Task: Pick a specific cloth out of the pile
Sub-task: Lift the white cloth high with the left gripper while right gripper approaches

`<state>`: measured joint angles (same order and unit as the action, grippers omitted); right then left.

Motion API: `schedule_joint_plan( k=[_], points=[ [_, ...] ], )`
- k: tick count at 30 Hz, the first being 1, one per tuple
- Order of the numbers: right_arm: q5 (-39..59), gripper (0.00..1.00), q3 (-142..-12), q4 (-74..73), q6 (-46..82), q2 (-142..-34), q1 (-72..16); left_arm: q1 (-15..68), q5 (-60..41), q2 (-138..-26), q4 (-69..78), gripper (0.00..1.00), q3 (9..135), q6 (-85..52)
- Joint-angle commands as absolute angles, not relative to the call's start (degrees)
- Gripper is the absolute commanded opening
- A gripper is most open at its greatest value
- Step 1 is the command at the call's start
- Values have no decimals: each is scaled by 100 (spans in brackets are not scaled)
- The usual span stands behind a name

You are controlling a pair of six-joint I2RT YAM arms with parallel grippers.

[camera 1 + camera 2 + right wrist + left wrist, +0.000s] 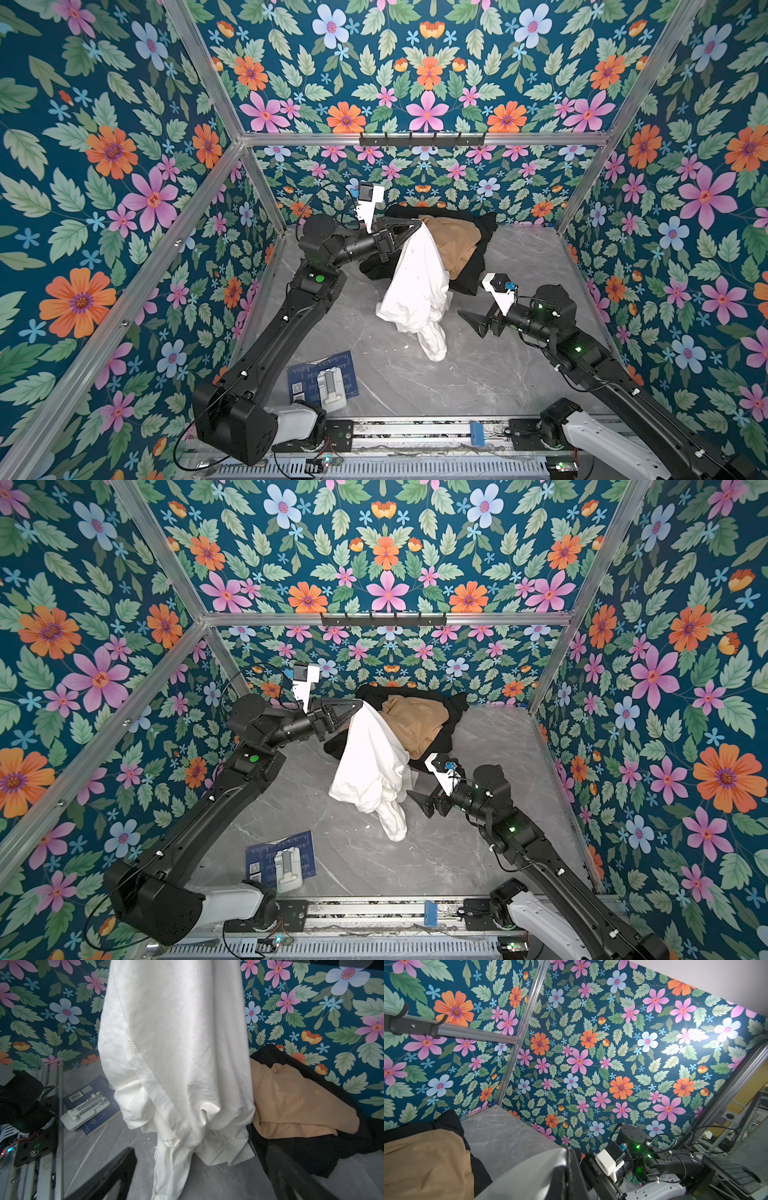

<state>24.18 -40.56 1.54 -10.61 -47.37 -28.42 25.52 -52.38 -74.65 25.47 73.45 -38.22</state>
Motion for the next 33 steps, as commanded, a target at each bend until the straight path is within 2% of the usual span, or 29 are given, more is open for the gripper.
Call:
schedule_joint_plan(
  k=[1,10,18,33],
  points=[
    [2725,99,-4057,167,-1036,-4694,-2845,2583,-5306,-7440,3242,0,7442,-4161],
    [2951,99,-3820,-528,-762,-4631,-3004,2806,-5327,-7566,3900,0,7769,-4745],
    [2359,99,-3775,-1245,-725,-5279,-3727,3082,-5231,-7664,3979,0,8061,-4772],
    [537,99,-3855,-2641,-450,-6629,-4812,3441,-5010,-7700,4113,0,8169,-4751]
  ],
)
